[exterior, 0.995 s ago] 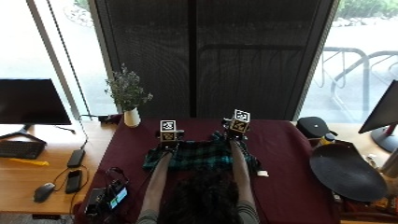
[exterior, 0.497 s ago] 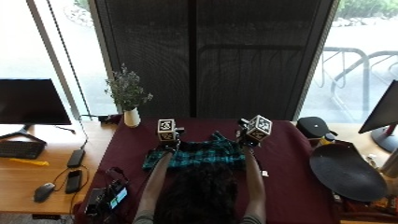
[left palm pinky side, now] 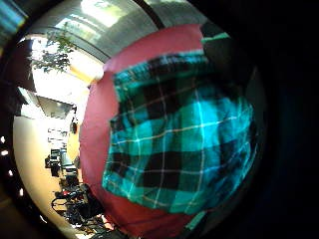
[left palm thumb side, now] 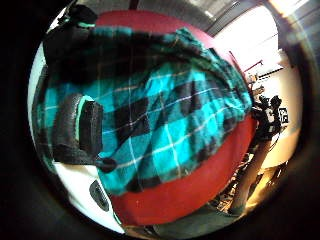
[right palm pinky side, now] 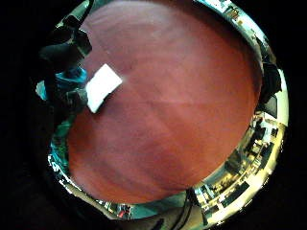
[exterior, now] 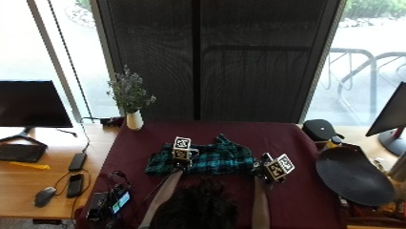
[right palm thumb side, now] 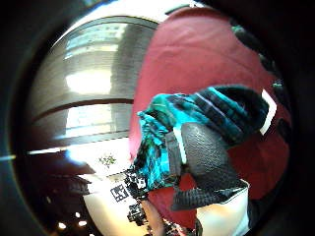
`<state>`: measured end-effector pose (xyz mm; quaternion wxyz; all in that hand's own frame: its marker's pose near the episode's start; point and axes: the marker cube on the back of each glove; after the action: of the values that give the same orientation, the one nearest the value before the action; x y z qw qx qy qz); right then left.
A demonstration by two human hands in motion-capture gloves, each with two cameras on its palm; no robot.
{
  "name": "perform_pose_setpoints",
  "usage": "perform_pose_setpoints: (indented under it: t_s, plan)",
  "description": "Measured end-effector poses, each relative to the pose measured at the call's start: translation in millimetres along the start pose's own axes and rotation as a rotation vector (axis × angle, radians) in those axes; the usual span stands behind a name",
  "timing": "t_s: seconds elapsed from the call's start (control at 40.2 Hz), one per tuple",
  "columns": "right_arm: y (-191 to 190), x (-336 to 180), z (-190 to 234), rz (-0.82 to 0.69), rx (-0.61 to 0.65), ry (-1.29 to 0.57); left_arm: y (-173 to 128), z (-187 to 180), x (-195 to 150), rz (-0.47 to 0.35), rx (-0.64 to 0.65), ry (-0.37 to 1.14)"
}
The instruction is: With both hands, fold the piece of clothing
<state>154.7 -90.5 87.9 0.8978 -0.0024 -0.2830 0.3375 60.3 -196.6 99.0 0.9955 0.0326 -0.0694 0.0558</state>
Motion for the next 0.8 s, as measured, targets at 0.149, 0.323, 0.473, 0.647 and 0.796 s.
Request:
perform_pose_setpoints:
  t_s: [0.149, 0.323, 0.473, 0.647, 0.796]
  plan:
    - [-7, -10, 31, -0.032, -0.084, -0.129, 12, 46, -1, -0.016, -0.256, 0.043]
    - [-16, -17, 31, 0.006, 0.026, -0.010, 22, 44, 4, -0.020, -0.363, 0.119]
    - [-11, -55, 21, -0.091, 0.021, -0.180, 16, 32, 1, -0.012, -0.355, 0.162]
    - [32, -123, -9, -0.179, -0.058, -0.259, 20, -35, -25, -0.042, -0.443, 0.410]
    - [-18, -174, 30, -0.287, 0.082, -0.192, 12, -94, -54, -0.040, -0.198, 0.526]
